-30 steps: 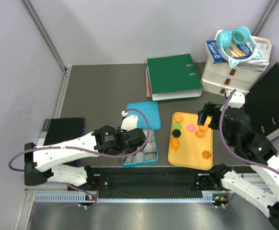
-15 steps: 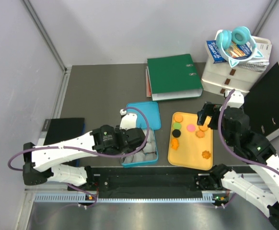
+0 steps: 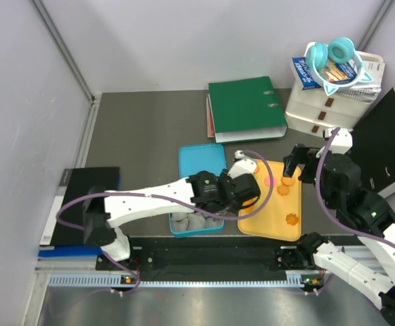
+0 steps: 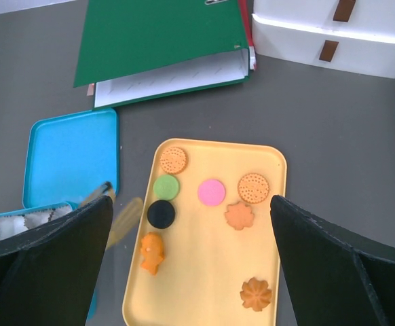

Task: Pack the cookies

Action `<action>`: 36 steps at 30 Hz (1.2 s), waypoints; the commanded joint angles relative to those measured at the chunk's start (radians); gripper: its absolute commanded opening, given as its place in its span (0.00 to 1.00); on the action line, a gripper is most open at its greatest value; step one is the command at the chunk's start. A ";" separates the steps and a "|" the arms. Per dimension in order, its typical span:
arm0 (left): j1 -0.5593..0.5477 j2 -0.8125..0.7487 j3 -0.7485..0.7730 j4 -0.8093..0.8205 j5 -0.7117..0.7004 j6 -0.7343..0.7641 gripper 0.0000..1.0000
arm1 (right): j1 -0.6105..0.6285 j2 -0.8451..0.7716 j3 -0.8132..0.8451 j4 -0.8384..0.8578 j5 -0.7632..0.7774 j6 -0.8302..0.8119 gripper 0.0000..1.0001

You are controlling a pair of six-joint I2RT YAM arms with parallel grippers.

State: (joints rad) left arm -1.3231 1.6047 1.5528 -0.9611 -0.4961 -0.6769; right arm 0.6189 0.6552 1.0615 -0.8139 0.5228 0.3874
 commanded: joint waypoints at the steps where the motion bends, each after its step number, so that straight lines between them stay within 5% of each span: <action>1: -0.004 0.062 -0.017 0.125 0.059 0.074 0.52 | 0.008 -0.031 0.012 -0.027 0.014 0.030 0.99; 13: 0.002 0.201 0.020 0.174 0.096 0.145 0.54 | 0.008 -0.039 0.003 -0.050 0.019 0.033 0.99; 36: 0.012 0.210 -0.016 0.137 0.064 0.063 0.53 | 0.008 -0.035 -0.023 -0.036 0.003 0.039 0.99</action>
State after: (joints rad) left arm -1.3212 1.8221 1.5135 -0.8303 -0.3882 -0.5858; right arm 0.6189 0.6231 1.0405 -0.8639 0.5209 0.4164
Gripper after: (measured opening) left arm 0.530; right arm 0.989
